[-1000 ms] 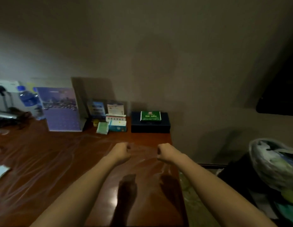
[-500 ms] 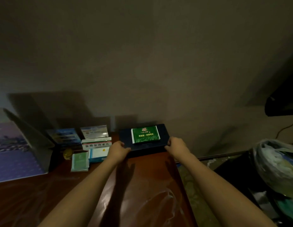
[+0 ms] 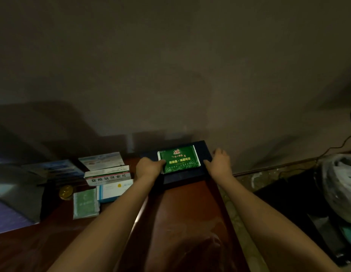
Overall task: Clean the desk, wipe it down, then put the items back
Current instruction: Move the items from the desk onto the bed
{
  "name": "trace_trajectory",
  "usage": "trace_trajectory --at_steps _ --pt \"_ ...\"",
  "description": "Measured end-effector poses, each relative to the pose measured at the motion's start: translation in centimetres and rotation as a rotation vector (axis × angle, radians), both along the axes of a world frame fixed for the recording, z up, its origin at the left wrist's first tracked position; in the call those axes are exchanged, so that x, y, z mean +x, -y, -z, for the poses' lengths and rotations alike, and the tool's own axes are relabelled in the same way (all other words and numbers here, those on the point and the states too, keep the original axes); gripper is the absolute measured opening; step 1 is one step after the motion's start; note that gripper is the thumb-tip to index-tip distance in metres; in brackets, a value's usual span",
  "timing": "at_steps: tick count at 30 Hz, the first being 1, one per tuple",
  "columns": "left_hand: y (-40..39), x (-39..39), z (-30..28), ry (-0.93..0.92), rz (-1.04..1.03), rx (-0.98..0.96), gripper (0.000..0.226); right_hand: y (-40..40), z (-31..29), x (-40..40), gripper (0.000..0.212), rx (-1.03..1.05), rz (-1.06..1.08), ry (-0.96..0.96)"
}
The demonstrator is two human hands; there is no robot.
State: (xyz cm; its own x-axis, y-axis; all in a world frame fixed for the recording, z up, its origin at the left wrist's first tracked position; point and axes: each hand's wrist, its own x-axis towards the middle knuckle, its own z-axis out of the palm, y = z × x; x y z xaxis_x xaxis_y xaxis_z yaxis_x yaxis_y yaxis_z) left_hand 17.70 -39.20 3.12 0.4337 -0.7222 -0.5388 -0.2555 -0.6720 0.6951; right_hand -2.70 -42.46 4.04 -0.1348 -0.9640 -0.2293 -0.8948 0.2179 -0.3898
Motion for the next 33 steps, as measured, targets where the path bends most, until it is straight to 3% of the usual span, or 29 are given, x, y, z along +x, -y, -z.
trace_trajectory --at_steps 10,20,26,33 --pt "1.2 -1.5 0.6 0.125 0.024 0.118 0.063 0.4 1.5 1.2 0.059 0.046 0.046 0.070" --pt "1.4 -2.7 0.4 0.226 0.071 0.086 0.059 1.1 2.0 1.8 0.065 0.101 0.100 0.071" --pt "0.9 -2.3 1.0 -0.055 0.000 -0.075 0.042 1.9 2.1 1.9 0.068 0.217 0.178 0.161" --pt "-1.1 -1.6 0.9 -0.184 -0.019 -0.157 0.032 -1.5 1.8 0.1 0.067 0.188 0.269 0.106"
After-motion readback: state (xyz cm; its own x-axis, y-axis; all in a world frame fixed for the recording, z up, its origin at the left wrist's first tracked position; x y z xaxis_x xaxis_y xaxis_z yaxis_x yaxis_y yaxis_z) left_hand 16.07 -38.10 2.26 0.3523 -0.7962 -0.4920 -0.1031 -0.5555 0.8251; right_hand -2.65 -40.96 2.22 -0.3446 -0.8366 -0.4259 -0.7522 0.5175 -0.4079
